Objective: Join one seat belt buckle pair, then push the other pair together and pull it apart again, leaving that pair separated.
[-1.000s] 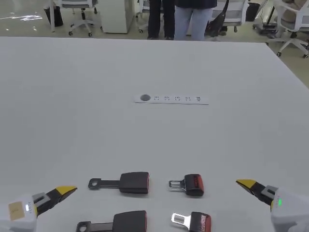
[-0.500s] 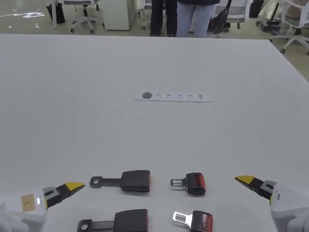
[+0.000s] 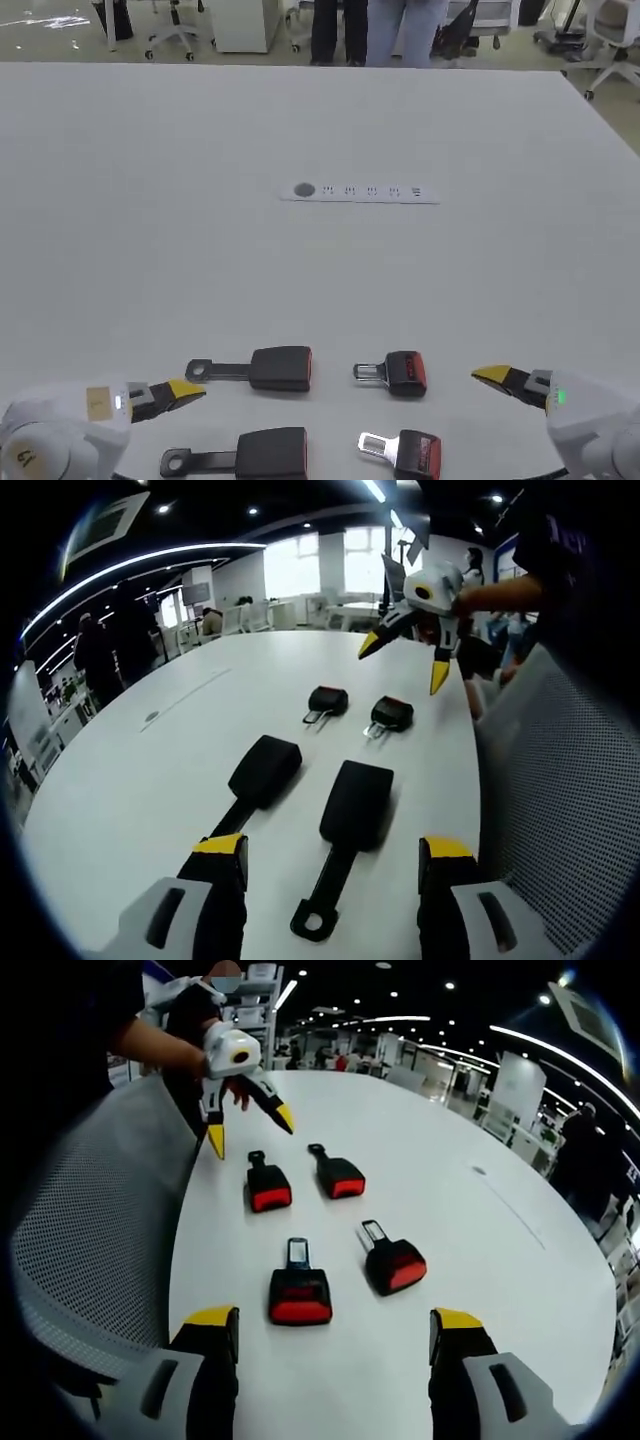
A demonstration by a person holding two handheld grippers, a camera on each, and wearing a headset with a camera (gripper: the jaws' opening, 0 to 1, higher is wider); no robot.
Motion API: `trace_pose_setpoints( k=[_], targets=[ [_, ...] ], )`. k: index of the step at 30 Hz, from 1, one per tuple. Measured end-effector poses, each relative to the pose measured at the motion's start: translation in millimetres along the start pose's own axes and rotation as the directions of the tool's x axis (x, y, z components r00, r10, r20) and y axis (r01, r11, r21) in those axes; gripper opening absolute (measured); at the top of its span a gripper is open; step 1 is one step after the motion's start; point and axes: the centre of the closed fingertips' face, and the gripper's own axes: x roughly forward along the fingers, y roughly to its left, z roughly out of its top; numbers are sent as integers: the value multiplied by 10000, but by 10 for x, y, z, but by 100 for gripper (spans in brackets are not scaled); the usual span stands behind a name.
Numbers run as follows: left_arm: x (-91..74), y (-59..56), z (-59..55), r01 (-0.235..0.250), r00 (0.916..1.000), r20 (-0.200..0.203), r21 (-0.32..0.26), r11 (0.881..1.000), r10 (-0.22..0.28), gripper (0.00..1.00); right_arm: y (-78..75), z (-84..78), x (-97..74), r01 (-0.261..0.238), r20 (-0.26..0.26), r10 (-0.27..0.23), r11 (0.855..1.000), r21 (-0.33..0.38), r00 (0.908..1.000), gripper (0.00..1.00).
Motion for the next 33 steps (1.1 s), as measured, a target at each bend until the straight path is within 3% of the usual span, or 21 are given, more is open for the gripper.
trace_pose_setpoints(
  k=[13, 22, 33],
  targets=[
    [191, -72, 0, 886, 9937, -737, 526, 9947, -846, 52, 77, -24, 122, -576, -287, 576, 9983, 2, 9979, 65],
    [344, -149, 2, 1714, 9783, -1328, 895, 9811, -1588, 43, 184, -61, 219, -1074, -549, 1070, 9942, -31, 9927, 54],
    [449, -153, -57, 2319, 9619, -1784, 1311, 9639, -2071, 34, 261, -91, 339, -1461, -722, 1452, 9892, -72, 9868, 43]
  ],
)
